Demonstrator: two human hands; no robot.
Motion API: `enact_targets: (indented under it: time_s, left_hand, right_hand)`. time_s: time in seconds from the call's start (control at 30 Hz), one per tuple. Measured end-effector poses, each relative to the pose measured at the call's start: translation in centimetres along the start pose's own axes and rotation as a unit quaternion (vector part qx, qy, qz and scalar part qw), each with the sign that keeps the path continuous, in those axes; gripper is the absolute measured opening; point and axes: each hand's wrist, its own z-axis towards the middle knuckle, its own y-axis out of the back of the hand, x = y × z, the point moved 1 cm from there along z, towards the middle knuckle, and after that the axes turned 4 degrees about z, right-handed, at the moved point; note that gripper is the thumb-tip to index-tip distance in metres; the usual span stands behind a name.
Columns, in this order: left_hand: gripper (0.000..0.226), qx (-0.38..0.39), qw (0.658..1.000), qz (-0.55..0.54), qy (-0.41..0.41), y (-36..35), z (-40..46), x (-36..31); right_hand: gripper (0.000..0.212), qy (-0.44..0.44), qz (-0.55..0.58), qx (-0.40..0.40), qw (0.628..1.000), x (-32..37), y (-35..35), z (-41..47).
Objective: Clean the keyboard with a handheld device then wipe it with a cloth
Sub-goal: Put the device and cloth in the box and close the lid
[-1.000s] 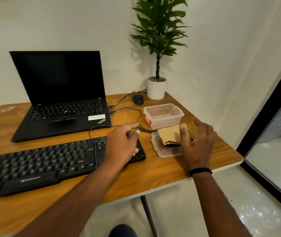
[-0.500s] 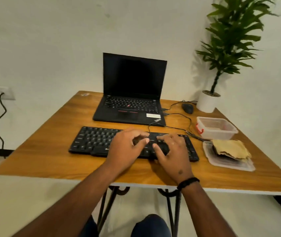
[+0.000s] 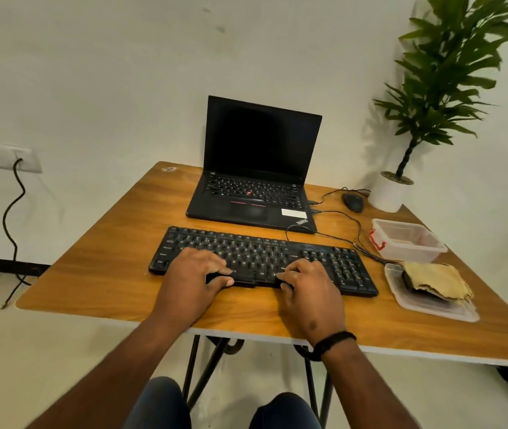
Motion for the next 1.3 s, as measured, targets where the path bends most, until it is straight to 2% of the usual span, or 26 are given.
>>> enact_targets:
  time_s: [0.5, 1.0, 1.17, 1.3]
  left_hand:
    - [0.011, 0.004, 0.998, -0.009, 0.062, -1.2, 4.4, 1.0]
    - [0.009, -0.034, 0.999, 0.009, 0.036, -3.0, 3.8, 0.7]
    - [0.011, -0.053, 0.998, -0.017, -0.030, -5.1, 3.3, -4.8]
    - [0.011, -0.001, 0.993, -0.104, -0.063, -8.2, 4.3, -11.3]
  right_hand:
    - [0.026, -0.026, -0.007, 0.023, 0.999, 0.5, -1.0, 5.1]
    - [0.027, 0.022, 0.041, -0.002, 0.999, -0.5, -1.3, 4.8]
    - [0.026, 0.018, 0.091, -0.087, 0.992, -2.6, 0.1, 3.3]
    - [0.017, -0.049, 0.121, -0.209, 0.969, -7.9, 1.9, 2.2]
